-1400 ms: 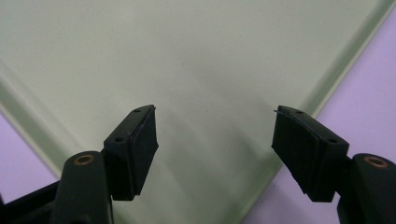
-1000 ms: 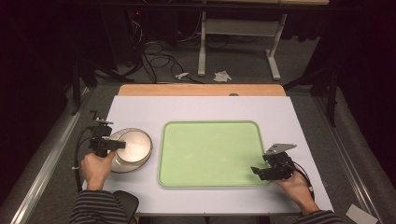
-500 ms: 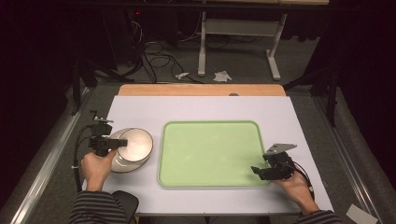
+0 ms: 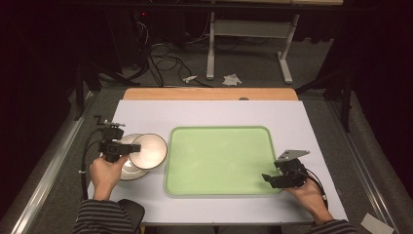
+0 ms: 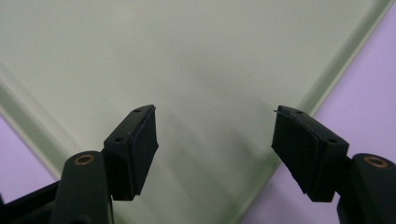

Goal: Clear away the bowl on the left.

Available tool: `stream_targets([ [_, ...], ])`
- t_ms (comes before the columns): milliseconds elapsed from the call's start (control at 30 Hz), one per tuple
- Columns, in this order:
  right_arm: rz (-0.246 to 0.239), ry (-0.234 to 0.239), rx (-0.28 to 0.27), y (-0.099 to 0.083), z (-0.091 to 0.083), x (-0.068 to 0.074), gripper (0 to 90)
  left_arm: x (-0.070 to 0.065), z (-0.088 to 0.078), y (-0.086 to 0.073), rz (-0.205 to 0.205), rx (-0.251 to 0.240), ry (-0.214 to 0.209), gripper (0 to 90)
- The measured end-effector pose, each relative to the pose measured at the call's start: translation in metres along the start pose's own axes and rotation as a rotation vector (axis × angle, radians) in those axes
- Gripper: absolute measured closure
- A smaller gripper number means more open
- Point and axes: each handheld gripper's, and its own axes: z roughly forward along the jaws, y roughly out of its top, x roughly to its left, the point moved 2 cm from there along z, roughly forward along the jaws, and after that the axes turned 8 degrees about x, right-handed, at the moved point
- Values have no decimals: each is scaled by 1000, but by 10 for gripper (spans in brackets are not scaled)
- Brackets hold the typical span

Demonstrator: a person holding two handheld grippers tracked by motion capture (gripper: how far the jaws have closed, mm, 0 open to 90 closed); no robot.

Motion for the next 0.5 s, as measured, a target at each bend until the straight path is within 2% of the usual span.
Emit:
stream_targets([
  [167,-1,1,2,0,0,0,323,-9,1,-3,2,11,-28,821],
  [500,0,4,-1,0,0,0,324,-23,5,-11,33,48,-60,821],
])
